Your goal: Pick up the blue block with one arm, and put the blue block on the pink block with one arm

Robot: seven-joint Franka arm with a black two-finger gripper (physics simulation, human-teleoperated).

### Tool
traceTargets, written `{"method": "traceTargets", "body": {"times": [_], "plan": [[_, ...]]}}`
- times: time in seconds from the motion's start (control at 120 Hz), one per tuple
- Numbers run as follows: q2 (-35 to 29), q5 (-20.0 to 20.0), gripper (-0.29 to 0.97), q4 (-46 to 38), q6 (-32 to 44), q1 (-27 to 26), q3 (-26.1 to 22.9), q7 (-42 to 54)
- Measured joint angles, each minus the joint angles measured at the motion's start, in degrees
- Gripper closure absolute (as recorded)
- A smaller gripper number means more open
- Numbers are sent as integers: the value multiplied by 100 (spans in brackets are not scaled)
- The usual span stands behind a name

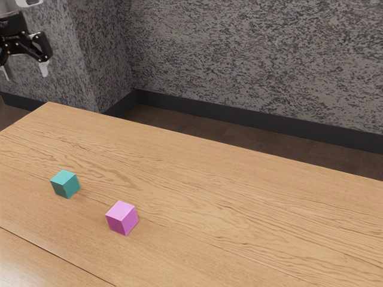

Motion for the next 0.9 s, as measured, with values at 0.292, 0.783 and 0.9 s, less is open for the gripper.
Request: {"method": "traceTargets", "body": {"times": [0.292,0.783,0.9], "plan": [[-169,-76,0,1873,-180,-72,-196,-160],[-1393,-375,0,-1507,238,-769,-424,-287],[-1830,-462,0,-3252,956,-764,-398,-335]]}}
